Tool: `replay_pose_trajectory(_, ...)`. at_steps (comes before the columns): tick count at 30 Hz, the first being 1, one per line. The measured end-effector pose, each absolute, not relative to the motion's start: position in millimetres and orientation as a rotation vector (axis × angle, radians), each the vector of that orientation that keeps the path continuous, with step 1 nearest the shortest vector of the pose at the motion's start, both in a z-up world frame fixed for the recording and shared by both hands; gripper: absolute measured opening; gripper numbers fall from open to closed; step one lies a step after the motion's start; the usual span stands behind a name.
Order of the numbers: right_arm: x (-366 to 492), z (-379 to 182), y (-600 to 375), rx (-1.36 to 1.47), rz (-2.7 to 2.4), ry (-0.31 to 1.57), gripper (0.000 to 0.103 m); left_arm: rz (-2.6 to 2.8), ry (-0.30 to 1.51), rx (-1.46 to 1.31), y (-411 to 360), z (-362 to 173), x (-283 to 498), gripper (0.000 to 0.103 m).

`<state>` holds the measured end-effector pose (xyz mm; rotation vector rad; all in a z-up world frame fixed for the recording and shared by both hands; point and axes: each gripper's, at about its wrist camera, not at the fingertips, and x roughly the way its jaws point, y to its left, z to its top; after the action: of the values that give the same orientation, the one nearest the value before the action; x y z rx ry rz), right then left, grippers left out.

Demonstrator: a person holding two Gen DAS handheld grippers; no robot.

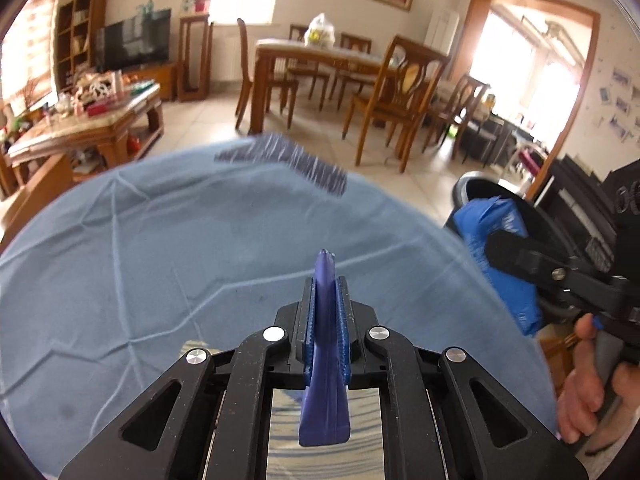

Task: Collect trash
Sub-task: 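Carry the purple stick and wipes pack over the black bin and release both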

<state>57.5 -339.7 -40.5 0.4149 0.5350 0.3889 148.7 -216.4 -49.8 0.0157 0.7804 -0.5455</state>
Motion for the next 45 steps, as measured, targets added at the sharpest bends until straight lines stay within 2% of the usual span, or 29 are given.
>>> replay_pose_trajectory(9, 32, -19, -390, 0.457, 0.33, 0.405, 0.034, -0.649, 0.66, 0.004, -248, 0, 120, 0.01)
replay_pose_trajectory(17, 8, -10, -471, 0.537, 0.179, 0.297, 0.034, -0.785, 0.611, 0.016, -324, 20, 115, 0.01)
replay_pose_trajectory(30, -2, -50, -554, 0.66, 0.026, 0.292, 0.034, -0.976, 0.684, 0.112, -464, -18, 123, 0.01)
replay_pose_trajectory(40, 5, -70, -567, 0.706, 0.02, 0.319, 0.037, -0.979, 0.714, 0.213, -500, -47, 127, 0.011)
replay_pose_trajectory(42, 8, -72, -567, 0.71, 0.027, 0.331, 0.04, -0.97, 0.719, 0.242, -505, -49, 124, 0.018)
replay_pose_trajectory(43, 9, -74, -571, 0.711, 0.031, 0.337, 0.044, -0.958, 0.713, 0.264, -507, -50, 123, 0.034)
replay_pose_trajectory(44, 11, -75, -572, 0.718, 0.037, 0.34, 0.058, -0.942, 0.699, 0.282, -505, -49, 122, 0.064)
replay_pose_trajectory(45, 13, -74, -575, 0.725, 0.031, 0.339, 0.075, -0.914, 0.667, 0.303, -504, -49, 119, 0.079)
